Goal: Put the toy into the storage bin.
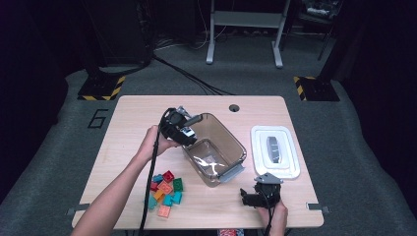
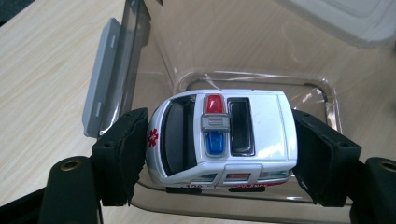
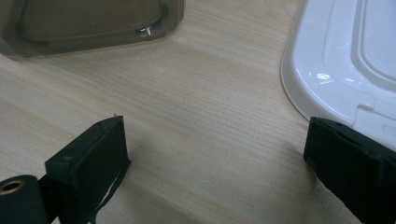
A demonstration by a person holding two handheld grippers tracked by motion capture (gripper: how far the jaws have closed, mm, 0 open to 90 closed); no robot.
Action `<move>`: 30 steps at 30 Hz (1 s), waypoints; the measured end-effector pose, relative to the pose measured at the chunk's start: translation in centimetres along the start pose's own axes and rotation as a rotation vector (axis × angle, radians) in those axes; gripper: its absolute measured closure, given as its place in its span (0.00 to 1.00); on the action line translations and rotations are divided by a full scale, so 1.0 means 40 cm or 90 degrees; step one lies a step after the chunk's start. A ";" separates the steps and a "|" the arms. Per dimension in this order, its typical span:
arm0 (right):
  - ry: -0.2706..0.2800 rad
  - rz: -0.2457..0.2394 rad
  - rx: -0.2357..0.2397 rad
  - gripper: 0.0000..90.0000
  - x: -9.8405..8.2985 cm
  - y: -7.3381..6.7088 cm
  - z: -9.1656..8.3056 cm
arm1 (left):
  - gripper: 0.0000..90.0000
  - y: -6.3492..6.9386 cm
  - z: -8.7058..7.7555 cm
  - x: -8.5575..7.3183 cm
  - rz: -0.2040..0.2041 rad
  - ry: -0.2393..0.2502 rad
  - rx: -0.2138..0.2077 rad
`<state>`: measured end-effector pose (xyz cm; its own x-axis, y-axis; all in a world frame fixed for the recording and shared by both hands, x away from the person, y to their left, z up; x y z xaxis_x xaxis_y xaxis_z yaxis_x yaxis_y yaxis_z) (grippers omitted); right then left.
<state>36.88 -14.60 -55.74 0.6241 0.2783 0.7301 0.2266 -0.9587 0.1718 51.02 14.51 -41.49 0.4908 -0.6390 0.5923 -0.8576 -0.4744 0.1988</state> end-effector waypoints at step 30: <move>0.000 0.002 -0.003 0.07 0.000 0.001 0.000 | 0.15 0.012 -0.025 -0.014 0.023 0.008 -0.025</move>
<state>36.88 -14.66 -55.72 0.6247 0.2749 0.7309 0.2209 -0.9600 0.1723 50.17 15.23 -40.95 0.4582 -0.6474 0.6091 -0.8799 -0.4276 0.2074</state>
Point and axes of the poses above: each handheld gripper's, and its own axes: z roughly forward along the jaws, x roughly out of its top, y roughly to its right, the point moved 4 cm from there along z, roughly forward along the jaws, and after that the axes turned 15 degrees about -x, right-handed, at the moved point
